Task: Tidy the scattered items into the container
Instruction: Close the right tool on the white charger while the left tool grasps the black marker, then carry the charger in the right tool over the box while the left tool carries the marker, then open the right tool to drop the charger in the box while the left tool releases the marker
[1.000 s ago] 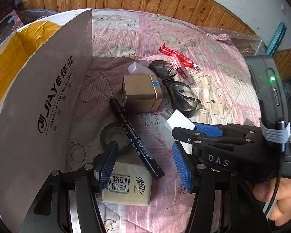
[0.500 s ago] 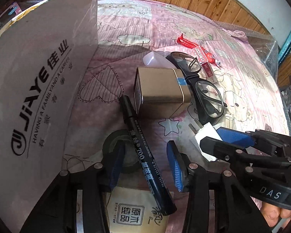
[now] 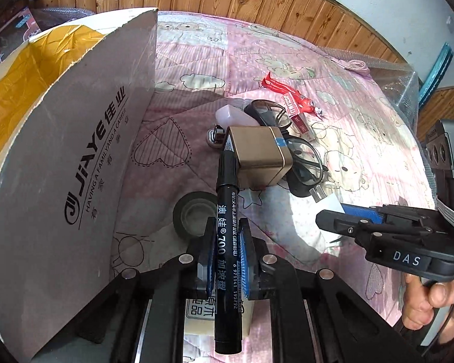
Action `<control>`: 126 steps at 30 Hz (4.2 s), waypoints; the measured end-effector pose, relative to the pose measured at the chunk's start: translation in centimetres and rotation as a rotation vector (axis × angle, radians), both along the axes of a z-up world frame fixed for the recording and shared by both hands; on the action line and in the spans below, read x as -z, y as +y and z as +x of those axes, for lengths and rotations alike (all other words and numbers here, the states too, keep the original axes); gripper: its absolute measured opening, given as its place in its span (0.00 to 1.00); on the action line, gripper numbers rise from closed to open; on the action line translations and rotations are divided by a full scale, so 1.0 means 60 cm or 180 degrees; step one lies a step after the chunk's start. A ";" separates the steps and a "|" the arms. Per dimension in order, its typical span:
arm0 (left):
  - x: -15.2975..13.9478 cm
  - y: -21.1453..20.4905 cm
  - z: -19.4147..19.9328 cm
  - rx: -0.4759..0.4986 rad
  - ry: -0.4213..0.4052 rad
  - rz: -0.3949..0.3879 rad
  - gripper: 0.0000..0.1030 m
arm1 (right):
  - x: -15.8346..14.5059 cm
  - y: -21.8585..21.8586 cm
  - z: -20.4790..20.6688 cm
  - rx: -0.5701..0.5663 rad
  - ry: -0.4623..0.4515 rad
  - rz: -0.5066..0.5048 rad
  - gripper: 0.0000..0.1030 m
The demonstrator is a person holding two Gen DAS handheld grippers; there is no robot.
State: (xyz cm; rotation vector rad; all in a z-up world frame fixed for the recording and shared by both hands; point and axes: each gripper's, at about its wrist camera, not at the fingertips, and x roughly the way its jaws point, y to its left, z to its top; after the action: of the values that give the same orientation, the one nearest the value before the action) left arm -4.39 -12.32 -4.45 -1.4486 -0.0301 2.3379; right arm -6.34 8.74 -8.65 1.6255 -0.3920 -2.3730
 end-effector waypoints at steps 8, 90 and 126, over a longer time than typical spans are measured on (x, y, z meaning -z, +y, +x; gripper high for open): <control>-0.045 0.025 0.017 0.0097 0.0187 -0.0019 0.13 | -0.034 -0.004 0.019 -0.0020 0.0182 -0.0111 0.33; -0.206 -0.303 -0.012 -0.0952 0.0636 0.0238 0.13 | -0.299 -0.392 -0.031 -0.0757 0.0943 0.0353 0.33; -0.129 -0.317 -0.194 -0.0939 0.0025 0.0259 0.13 | -0.166 -0.438 -0.232 -0.0664 0.0259 0.0515 0.34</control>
State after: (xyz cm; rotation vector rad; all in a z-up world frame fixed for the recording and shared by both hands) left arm -16.00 -31.31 3.29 -1.4801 -0.3553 2.5389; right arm -20.29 -17.52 1.29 1.5442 -0.0135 -2.3528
